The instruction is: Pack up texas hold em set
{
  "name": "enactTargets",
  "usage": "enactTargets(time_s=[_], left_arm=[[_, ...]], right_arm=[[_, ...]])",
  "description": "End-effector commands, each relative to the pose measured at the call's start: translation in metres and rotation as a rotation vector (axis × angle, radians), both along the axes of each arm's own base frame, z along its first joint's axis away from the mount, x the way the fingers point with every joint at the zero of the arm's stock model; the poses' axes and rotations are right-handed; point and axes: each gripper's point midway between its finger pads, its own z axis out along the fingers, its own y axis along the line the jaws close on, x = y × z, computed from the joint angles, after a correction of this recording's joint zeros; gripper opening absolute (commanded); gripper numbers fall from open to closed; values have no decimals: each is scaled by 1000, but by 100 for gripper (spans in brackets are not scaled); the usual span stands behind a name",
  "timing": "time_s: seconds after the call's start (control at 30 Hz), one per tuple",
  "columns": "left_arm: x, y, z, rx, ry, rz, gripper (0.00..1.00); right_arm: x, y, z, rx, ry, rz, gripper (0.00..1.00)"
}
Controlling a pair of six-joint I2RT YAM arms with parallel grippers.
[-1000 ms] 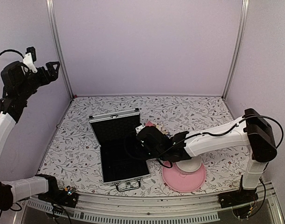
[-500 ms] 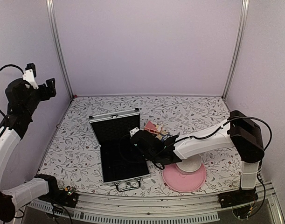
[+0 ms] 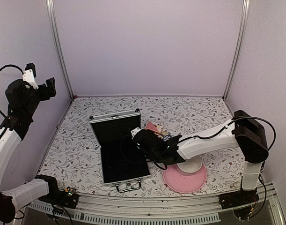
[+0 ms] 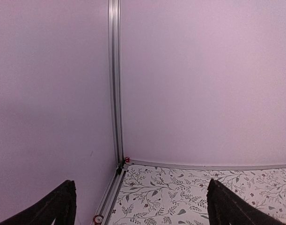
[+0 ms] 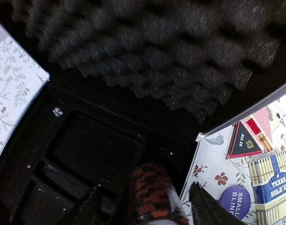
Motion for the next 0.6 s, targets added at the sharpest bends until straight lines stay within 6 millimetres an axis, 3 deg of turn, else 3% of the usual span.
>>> enactTargets(time_s=[0.0, 0.17, 0.27, 0.57], left_arm=[[3, -3, -3, 9, -7, -13, 97], [5, -4, -5, 8, -1, -17, 97], [5, -4, -6, 8, -1, -14, 97], [5, -1, -7, 22, 3, 2, 97]], right_arm=[[-8, 11, 79, 166, -47, 82, 72], [-21, 7, 119, 217, -71, 172, 81], [-25, 3, 120, 218, -36, 200, 81], [-40, -26, 38, 109, 215, 173, 82]])
